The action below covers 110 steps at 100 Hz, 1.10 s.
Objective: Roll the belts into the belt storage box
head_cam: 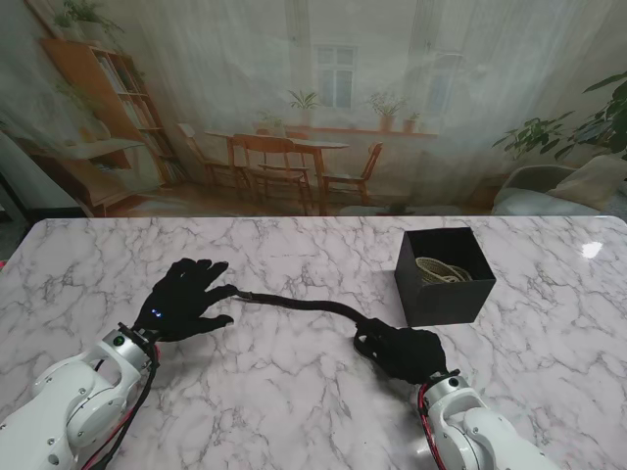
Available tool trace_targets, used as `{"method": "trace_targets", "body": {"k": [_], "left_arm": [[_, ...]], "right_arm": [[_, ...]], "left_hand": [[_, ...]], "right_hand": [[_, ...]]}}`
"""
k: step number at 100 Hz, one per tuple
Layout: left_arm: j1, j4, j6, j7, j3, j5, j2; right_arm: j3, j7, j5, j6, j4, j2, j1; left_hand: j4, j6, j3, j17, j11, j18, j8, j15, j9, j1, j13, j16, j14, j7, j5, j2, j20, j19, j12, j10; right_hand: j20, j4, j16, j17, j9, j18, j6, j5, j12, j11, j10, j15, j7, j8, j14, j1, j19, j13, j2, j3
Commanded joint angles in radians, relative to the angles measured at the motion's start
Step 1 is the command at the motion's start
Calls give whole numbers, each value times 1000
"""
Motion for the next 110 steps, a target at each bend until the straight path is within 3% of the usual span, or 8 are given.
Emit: {"method": "trace_targets", "body": {"k": [1,23,45,60,71,77,84,110], "left_arm": [[2,2,-1,-11,2,0,-1],[0,3,-3,-11,3,-1,-1],[2,4,-2,-6,1,0,-1],[1,4,-3,-5,2,-1,-1],[-1,6,-4,-7,4,-2,-1],[-2,6,-4,-9,5,-3,-1],[-4,6,-4,-12,7,-5,-1],[-5,7,-5,-17,7,-10,-2]], "right_arm": [[9,32,19,-30,-1,-13,-7],[40,186,-10,-155,-29,17,-12],[41,191,7,-198,-24,17,-6],[51,222,12,-206,-32,20,-11],[65,255,27,-224,-43,22,-18],[77,278,17,-244,-54,27,-24],[97,329,4,-271,-79,34,-34],[185,671,27,-354,-225,68,-71]], "left_hand": [[-19,14,4,-12,-4,33,2,-25,-28,26,-6,6,6,-5,-14,34,16,-35,9,5],[-19,11,5,-12,-4,33,1,-26,-29,28,-5,6,5,-6,-15,35,16,-34,9,3],[-19,10,4,-13,-4,33,1,-26,-30,28,-6,6,5,-6,-17,36,16,-34,9,3],[-19,12,4,-13,-3,33,2,-25,-30,29,-5,7,5,-6,-16,37,16,-34,9,3],[-19,14,4,-13,-3,33,2,-26,-31,26,-6,6,4,-6,-16,38,16,-34,9,4],[-19,14,4,-14,-3,32,2,-26,-32,25,-7,6,6,-6,-17,39,16,-35,9,4],[-19,14,4,-14,-3,32,2,-26,-32,23,-7,6,4,-6,-17,40,15,-35,9,3],[-19,17,4,-14,-3,31,1,-26,-31,22,-6,7,5,-7,-18,40,15,-36,9,3]], "right_hand": [[-14,95,5,4,78,24,-65,14,-1,47,-113,53,4,-20,-37,138,29,5,68,108],[0,85,-49,-88,-23,35,-200,313,24,35,-160,-103,14,9,-47,172,-20,3,101,95],[27,85,-55,-133,-71,60,-229,543,51,54,-170,-195,141,93,-46,182,-51,1,85,143],[48,83,-45,-123,-43,19,25,712,34,26,-187,-243,111,84,-47,175,-51,0,80,152],[54,-47,-55,-137,-9,-1,209,593,-31,-93,-209,-343,173,-96,-47,65,-63,0,-86,234],[60,32,-72,-163,-39,-21,292,568,-72,-168,-226,-437,63,-53,-57,-179,-74,-15,-58,131],[75,93,-78,-200,-77,-41,343,543,-108,-226,-225,-502,-57,64,-67,-295,-84,-48,-53,66],[98,122,-152,-356,-287,-99,486,250,-202,-373,-239,-697,-228,110,-127,-309,-183,-218,-92,15]]}}
